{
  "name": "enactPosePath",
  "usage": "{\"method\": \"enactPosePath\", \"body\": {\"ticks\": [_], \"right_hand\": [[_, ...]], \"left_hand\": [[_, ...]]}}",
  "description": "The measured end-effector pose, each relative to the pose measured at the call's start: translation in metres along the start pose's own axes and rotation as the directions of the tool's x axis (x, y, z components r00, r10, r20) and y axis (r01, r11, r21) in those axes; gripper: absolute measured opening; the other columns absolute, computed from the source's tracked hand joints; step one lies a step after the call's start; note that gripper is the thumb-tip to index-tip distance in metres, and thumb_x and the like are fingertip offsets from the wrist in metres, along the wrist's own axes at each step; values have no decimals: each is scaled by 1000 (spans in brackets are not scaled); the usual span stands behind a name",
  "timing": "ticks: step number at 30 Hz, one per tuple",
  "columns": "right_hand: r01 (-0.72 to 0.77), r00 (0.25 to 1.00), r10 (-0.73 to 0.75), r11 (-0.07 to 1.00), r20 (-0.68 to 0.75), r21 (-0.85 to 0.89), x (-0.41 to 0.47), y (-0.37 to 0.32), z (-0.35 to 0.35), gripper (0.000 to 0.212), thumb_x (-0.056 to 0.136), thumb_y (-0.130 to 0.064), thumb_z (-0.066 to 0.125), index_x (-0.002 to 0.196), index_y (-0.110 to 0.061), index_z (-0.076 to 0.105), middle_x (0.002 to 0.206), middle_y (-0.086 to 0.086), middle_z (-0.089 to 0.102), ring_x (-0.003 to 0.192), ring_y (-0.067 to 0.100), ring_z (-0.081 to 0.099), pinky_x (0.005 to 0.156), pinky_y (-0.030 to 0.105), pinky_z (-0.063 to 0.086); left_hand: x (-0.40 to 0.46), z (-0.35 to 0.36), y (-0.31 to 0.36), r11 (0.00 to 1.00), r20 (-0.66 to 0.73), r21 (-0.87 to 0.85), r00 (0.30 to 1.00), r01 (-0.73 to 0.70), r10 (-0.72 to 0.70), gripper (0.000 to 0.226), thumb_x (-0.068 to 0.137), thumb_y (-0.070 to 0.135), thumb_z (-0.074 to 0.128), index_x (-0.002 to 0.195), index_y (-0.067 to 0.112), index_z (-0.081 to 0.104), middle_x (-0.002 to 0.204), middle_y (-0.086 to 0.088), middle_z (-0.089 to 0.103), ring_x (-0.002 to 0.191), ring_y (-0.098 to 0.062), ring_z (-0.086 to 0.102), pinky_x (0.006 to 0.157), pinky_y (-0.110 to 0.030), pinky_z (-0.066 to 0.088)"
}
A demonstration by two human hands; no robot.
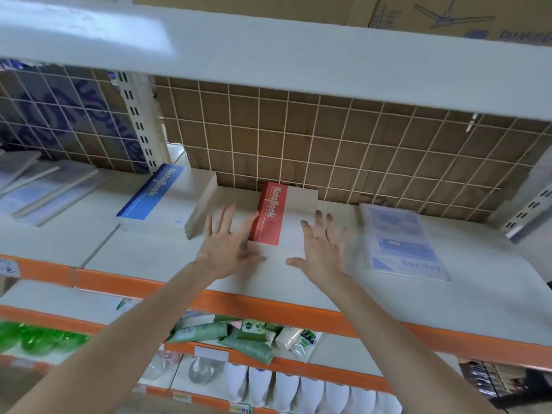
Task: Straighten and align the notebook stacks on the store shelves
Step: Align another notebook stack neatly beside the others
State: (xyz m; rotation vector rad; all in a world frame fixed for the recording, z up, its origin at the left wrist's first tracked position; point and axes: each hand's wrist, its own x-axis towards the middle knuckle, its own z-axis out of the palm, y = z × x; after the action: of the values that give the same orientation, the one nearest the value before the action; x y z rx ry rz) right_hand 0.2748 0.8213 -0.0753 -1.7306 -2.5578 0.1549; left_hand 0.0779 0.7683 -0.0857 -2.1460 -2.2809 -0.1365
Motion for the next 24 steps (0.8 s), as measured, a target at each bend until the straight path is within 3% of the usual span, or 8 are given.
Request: {"method": "enactPosePath", "body": {"ticks": [3,8,13,16,24], "right_hand": [[161,986,-159,987,-57,30,-6,-38,11,93,84,-53,59,152,-20,6,159,5,-13,145,28,-17,115,57,-4],[342,940,-341,936,-22,82,-7,-127,20,91,86,-46,61,152,-21,3,159,6,-13,145,27,-17,116,51,-5],[452,892,-452,892,-28,1,-16,-228,29,88,89,-54,51,152,-22,-1,158,3,-17,145,25,-18,112,54,-10],[472,881,-469,879,-59,61,-18,-299,31,84,91,-50,51,152,-21,2,159,2,-15,145,24,-18,112,53,-12],[598,801,-595,788,-67,143,-29,-515,45,82,92,-49,50,152,-20,4,159,3,-15,145,23,-18,112,52,-12]], "left_hand": [[-22,0,-13,999,-118,-48,993,8,-13,80,86,61,45,149,33,3,157,-11,-10,144,-30,-11,114,-48,-5],[-75,-9,-75,991,-126,-9,983,130,-130,78,90,58,41,148,32,-4,157,-7,-15,144,-28,-14,115,-46,-6],[-138,-27,-184,957,-189,3,940,288,-283,75,89,55,47,150,30,10,158,-6,-7,145,-29,-6,115,-47,-1],[-176,-34,-260,920,-196,-7,902,391,-384,76,90,56,47,150,30,10,158,-6,-7,145,-28,-7,115,-48,-1],[-272,-61,-442,869,-220,26,851,494,-477,76,90,57,44,151,28,8,158,-5,-8,145,-29,-7,116,-49,1]]}}
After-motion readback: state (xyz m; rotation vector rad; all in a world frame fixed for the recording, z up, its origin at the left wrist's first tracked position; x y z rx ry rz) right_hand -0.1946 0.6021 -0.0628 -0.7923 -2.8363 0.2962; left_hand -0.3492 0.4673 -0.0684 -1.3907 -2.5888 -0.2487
